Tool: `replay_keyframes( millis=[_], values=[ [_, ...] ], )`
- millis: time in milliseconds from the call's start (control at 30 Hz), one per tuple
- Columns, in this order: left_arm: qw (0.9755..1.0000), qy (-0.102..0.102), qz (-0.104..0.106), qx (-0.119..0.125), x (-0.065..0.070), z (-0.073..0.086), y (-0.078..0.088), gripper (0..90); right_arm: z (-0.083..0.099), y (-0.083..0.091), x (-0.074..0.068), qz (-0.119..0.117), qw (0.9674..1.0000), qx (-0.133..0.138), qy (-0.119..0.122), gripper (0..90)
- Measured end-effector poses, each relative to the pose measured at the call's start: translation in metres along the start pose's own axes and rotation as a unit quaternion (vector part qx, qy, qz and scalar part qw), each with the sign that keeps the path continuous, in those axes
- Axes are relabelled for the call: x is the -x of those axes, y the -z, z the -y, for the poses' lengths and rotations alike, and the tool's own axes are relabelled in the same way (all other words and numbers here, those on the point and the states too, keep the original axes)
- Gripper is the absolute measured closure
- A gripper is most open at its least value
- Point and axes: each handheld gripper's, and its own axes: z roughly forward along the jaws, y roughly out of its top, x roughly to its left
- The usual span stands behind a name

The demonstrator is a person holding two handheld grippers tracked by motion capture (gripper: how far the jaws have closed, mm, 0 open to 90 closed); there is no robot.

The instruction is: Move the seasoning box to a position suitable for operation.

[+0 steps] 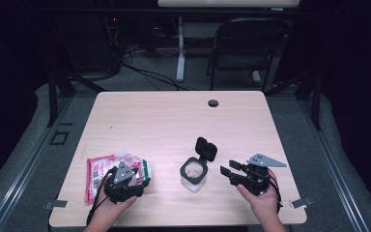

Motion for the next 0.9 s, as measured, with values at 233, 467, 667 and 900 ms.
replay_keyframes(
  millis=[233,467,667,900],
  values=[
    [0.9993,-0.031,-0.015,-0.018,0.009,0.000,-0.008,40.5,0.002,-0.001,0.002,-0.001,1.0000,0.002,-0.008,50.8],
    [0.9976,-0.053,-0.036,-0.028,0.013,-0.001,-0.013,39.7,0.003,-0.004,0.000,-0.001,1.0000,-0.002,-0.007,50.2],
    [0.9971,-0.049,-0.043,-0.040,0.009,0.001,-0.018,39.8,0.003,-0.004,0.001,-0.001,1.0000,-0.002,-0.008,49.8],
    [0.9986,-0.016,-0.036,-0.036,-0.002,0.004,-0.015,44.5,0.005,-0.006,0.002,0.000,0.9999,-0.007,-0.012,49.5]
  ],
)
